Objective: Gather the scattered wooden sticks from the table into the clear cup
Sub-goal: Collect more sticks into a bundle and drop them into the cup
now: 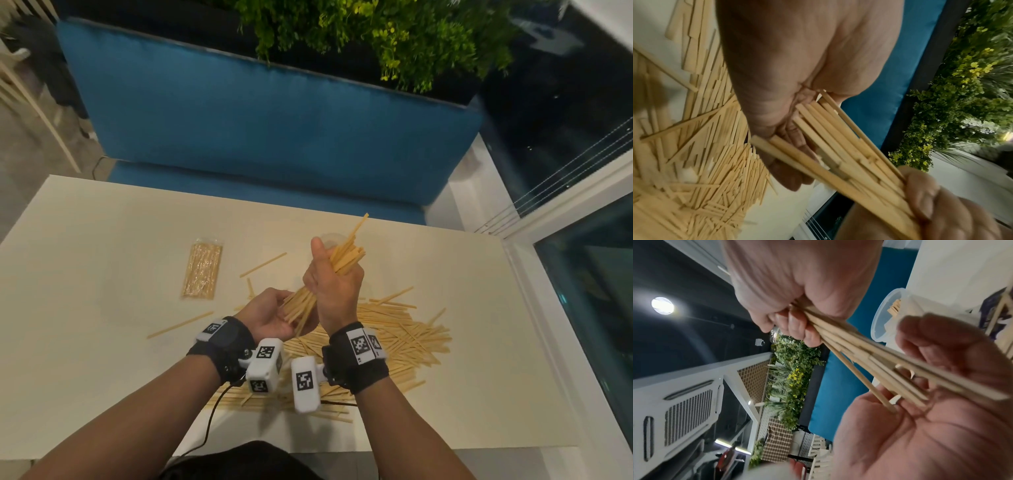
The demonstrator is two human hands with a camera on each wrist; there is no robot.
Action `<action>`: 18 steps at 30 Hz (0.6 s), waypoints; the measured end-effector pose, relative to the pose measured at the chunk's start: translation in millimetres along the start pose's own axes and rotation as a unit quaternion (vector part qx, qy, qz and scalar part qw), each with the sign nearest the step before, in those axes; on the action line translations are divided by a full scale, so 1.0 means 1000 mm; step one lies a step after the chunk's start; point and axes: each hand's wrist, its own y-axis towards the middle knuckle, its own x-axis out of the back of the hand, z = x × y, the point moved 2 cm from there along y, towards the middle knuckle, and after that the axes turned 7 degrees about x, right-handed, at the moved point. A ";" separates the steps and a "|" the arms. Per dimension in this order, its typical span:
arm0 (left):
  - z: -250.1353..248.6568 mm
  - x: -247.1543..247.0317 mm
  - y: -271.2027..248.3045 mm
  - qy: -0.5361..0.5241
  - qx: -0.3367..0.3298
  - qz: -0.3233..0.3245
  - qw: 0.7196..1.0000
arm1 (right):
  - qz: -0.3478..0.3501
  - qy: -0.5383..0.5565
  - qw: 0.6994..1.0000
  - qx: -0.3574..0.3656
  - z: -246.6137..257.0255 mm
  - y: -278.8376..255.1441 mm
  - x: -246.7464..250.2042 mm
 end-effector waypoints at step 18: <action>-0.013 0.003 0.001 -0.033 -0.009 0.008 0.999 | 0.002 -0.034 0.999 0.035 0.008 -0.004 -0.002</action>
